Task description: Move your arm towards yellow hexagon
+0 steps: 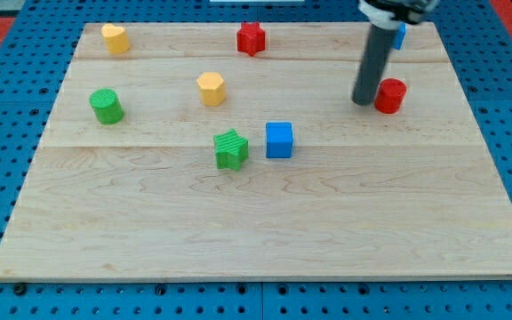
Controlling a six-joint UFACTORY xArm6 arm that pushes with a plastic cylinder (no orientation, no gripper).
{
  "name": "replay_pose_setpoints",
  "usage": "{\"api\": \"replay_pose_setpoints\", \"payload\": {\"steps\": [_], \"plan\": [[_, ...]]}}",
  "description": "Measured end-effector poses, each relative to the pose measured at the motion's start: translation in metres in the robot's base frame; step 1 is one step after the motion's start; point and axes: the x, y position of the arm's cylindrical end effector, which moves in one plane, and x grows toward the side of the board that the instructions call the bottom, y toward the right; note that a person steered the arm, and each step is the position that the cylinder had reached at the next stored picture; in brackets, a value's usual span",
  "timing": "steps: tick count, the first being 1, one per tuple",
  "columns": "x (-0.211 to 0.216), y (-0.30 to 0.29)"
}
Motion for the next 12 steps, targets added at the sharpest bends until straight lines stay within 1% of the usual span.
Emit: {"api": "replay_pose_setpoints", "payload": {"steps": [1,2,3,4,5,6,9,11,12], "plan": [[-0.028,0.015],[0.009,0.061],[0.058,0.061],[0.046,0.058],[0.021,0.023],[0.013,0.015],[0.017,0.003],[0.024,-0.041],[0.034,-0.050]]}}
